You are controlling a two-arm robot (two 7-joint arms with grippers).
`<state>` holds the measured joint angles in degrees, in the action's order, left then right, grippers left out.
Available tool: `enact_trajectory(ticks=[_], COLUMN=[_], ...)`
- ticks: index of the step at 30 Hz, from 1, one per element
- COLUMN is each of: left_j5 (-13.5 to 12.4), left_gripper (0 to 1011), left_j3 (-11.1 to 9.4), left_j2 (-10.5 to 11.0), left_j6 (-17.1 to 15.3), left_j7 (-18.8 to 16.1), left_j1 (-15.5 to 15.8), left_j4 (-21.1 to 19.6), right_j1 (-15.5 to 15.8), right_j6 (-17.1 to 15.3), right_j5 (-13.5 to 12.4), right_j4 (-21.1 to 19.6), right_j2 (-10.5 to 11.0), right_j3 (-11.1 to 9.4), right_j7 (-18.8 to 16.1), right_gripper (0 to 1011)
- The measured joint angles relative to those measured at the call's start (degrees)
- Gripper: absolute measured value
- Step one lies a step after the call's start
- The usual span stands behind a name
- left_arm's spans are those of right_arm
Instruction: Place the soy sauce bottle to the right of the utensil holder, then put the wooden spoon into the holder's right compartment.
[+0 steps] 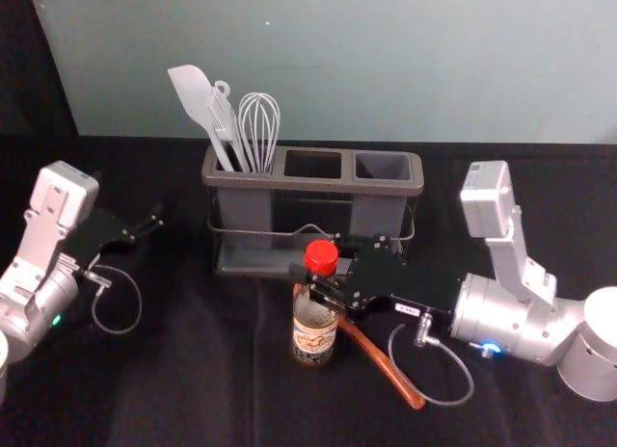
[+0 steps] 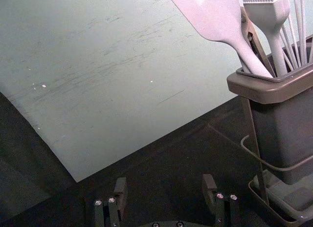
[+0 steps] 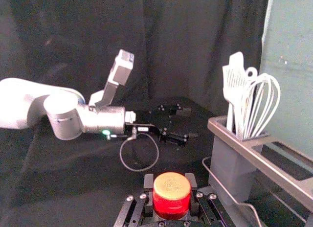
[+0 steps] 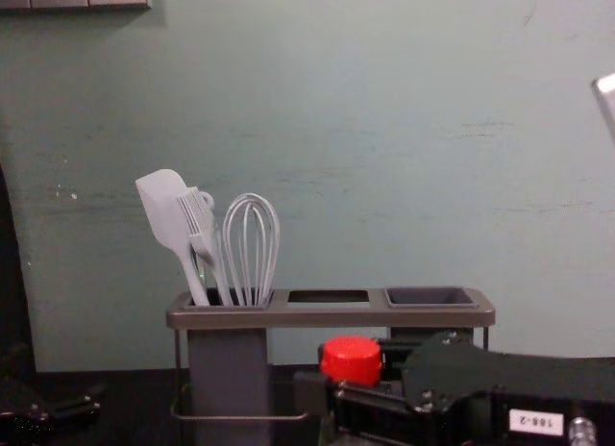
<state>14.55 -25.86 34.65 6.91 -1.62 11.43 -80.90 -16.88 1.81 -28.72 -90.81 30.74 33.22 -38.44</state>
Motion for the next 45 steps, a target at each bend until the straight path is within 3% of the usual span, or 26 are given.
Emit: enact_trajectory(ticks=[7, 15, 17, 21, 22, 26, 31, 34, 45], left_j5=[0.0, 0.0, 0.0, 0.0, 0.0, 0.0, 0.0, 0.0, 0.0], left_gripper=[1005, 1005, 1005, 1005, 1005, 1005, 1005, 1005, 1005], left_j3=[0.0, 0.0, 0.0, 0.0, 0.0, 0.0, 0.0, 0.0, 0.0], left_j2=[0.0, 0.0, 0.0, 0.0, 0.0, 0.0, 0.0, 0.0, 0.0], left_j6=[0.0, 0.0, 0.0, 0.0, 0.0, 0.0, 0.0, 0.0, 0.0], left_j7=[0.0, 0.0, 0.0, 0.0, 0.0, 0.0, 0.0, 0.0, 0.0], left_j1=[0.0, 0.0, 0.0, 0.0, 0.0, 0.0, 0.0, 0.0, 0.0], left_j4=[0.0, 0.0, 0.0, 0.0, 0.0, 0.0, 0.0, 0.0, 0.0], right_j1=[2.7, 7.8, 10.6, 14.2, 15.8, 18.9, 19.7, 18.6, 11.7], right_j6=[0.2, 1.2, 2.0, 3.1, 3.6, 4.6, 4.9, 4.8, 2.8], right_j5=[-1.0, -3.3, -4.4, -5.6, -6.0, -6.9, -6.7, -6.0, -3.2], right_j4=[-5.2, -11.4, -13.3, -14.7, -15.1, -14.8, -12.3, -10.3, -2.2], right_j2=[2.6, 7.8, 10.0, 12.6, 13.5, 15.2, 15.4, 14.7, 10.1], right_j3=[-2.2, -7.1, -9.9, -13.6, -15.4, -19.4, -22.3, -22.7, -20.9], right_j7=[1.3, 2.9, 3.7, 4.9, 5.4, 6.7, 7.8, 8.1, 8.0], right_gripper=[383, 383, 383, 382, 383, 382, 383, 382, 383])
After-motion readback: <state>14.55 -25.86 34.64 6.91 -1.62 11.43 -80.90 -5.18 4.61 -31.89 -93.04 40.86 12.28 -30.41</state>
